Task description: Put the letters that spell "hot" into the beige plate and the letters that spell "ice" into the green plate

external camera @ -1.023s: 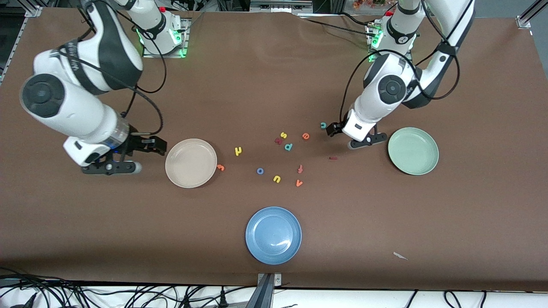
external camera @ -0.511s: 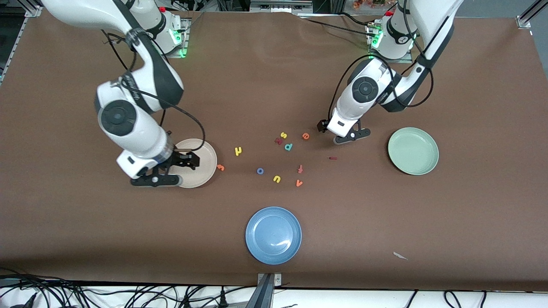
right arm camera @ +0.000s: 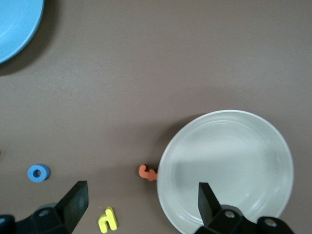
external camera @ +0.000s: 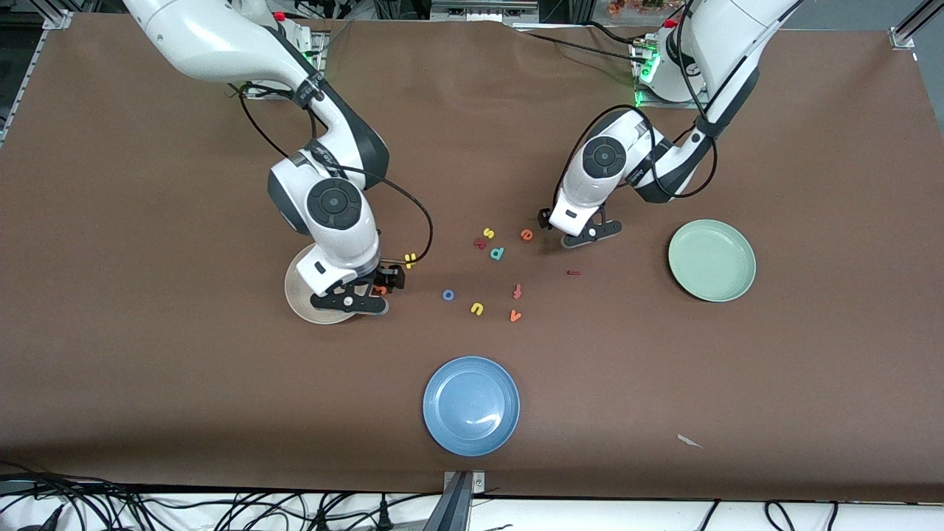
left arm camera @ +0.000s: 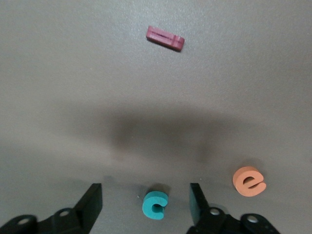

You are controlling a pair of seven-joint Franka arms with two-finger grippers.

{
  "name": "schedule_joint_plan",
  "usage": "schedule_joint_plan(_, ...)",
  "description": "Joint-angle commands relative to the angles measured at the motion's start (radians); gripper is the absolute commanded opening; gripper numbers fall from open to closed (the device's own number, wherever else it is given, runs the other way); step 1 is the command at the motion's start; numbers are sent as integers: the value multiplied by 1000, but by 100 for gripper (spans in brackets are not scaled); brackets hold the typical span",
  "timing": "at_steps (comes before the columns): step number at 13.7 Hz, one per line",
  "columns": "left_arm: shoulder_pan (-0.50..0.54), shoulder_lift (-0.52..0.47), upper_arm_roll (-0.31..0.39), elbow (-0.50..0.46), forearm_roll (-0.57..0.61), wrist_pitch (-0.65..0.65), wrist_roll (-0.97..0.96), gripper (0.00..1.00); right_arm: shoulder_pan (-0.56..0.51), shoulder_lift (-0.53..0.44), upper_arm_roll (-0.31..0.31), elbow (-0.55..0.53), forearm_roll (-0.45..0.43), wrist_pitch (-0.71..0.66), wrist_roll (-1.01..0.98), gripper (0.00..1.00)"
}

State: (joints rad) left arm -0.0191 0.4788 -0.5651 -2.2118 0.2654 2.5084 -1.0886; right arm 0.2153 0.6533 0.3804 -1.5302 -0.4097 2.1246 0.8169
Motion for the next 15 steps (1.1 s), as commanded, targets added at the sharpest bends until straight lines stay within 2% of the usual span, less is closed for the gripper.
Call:
schedule_joint_plan(1, -4, 40, -1, 29, 25, 4, -24, 68, 7, 46, 5, 18, -59, 52, 73, 100)
schedule_joint_plan(4, -5, 63, -1, 32, 18, 4, -24, 61, 7, 63, -1, 25, -74, 141, 178, 100)
schedule_joint_plan(11, -7, 77, -6, 38, 17, 3, -40, 60, -16, 103, 2, 38, -74, 254, 312, 100)
schedule_joint_plan(15, -35, 75, -7, 38, 15, 3, -80, 61, 1, 121, 2, 36, -121, 256, 353, 100)
